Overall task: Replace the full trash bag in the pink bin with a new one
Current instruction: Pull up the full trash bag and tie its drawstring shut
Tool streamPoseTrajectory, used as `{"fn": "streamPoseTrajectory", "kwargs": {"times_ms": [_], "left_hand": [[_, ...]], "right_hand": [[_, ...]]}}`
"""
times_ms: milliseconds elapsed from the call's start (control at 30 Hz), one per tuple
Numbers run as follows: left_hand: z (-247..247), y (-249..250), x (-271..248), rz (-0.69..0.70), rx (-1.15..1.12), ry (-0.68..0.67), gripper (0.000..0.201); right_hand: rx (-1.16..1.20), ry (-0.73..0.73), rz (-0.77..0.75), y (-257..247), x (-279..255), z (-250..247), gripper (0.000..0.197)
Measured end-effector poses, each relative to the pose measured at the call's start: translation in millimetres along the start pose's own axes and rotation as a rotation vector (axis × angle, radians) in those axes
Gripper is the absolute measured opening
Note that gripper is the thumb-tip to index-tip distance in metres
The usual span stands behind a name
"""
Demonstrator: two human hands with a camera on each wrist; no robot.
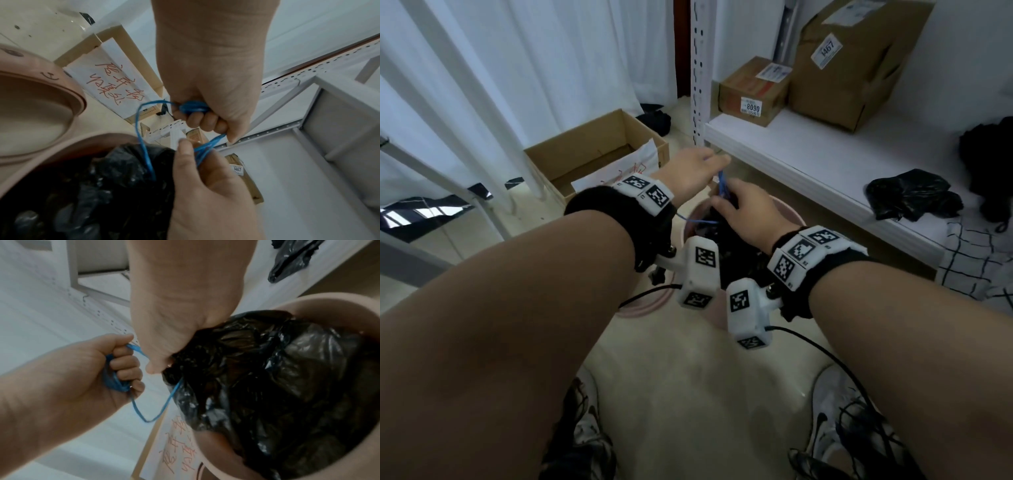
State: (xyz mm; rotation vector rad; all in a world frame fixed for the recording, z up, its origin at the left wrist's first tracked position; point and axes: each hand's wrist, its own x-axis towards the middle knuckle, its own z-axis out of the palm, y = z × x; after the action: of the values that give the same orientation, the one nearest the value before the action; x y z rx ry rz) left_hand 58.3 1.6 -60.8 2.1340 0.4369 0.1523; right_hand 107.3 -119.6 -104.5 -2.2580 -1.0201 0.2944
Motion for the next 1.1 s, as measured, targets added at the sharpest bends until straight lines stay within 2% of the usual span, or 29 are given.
{"fn": "streamPoseTrajectory", "kwargs": {"times_ms": [100, 167, 233, 300, 367, 433, 500, 533, 600, 700, 800, 867, 967, 1033, 1100], "left_hand": [[-5, 2, -2, -0.017, 0.115, -0.015, 0.037], [-10, -4, -3, -0.059, 0.147, -0.011, 0.037], [-12, -8, -3, -0.102, 0.124, 0.002, 0.039], [-11, -7, -1, -0.116, 0.214, 0.034, 0.04], [-11, -3, 0, -0.103, 0.3, 0.061, 0.039], [-11, -1, 0, -0.109, 0.278, 0.056, 0.035], [-11, -1, 1, -0.126, 0.163, 0.032, 0.024], [-11, -2, 1, -0.136, 0.073, 0.027, 0.021], [-12, -1, 1, -0.168, -0.162, 0.049, 0.028], [-16, 2, 1, -0.211, -0.397, 0.143, 0.035], [-24, -5, 2, -0.141, -0.334, 0.284, 0.035], [-28, -10, 0, -0.07, -0.263, 0.321, 0.027], [-31, -16, -1, -0.079, -0.173, 0.241, 0.034], [-31, -20, 1, -0.203, -0.119, 0.183, 0.057], [-26, -22, 1, -0.341, -0.222, 0.057, 0.058]], "right_hand": [[-0.245, -0.112, 0.042, 14, 3, 0, 0.021], [-0.308, -0.167, 0.06, 24, 3, -1, 0.018], [-0.229, -0.257, 0.035, 24, 2, -1, 0.016], [-0.151, -0.327, 0.067, 22, 2, 0, 0.022], [-0.138, -0.333, 0.083, 21, 1, 0, 0.023], [-0.128, -0.338, 0.085, 21, -3, -1, 0.026], [-0.091, -0.35, 0.075, 21, -6, -3, 0.036], [-0.045, -0.333, 0.058, 20, -7, -5, 0.037], [0.106, -0.263, 0.029, 16, -5, -12, 0.029], [0.27, -0.104, 0.103, 9, 6, -21, 0.022], [0.182, -0.044, 0.134, 7, 12, -25, 0.03], [0.126, -0.003, 0.182, 12, 12, -24, 0.028], [0.123, 0.072, 0.256, 22, 13, -26, 0.034], [0.175, 0.122, 0.277, 25, 12, -27, 0.035], [0.237, 0.154, 0.288, 24, 11, -29, 0.034]]}}
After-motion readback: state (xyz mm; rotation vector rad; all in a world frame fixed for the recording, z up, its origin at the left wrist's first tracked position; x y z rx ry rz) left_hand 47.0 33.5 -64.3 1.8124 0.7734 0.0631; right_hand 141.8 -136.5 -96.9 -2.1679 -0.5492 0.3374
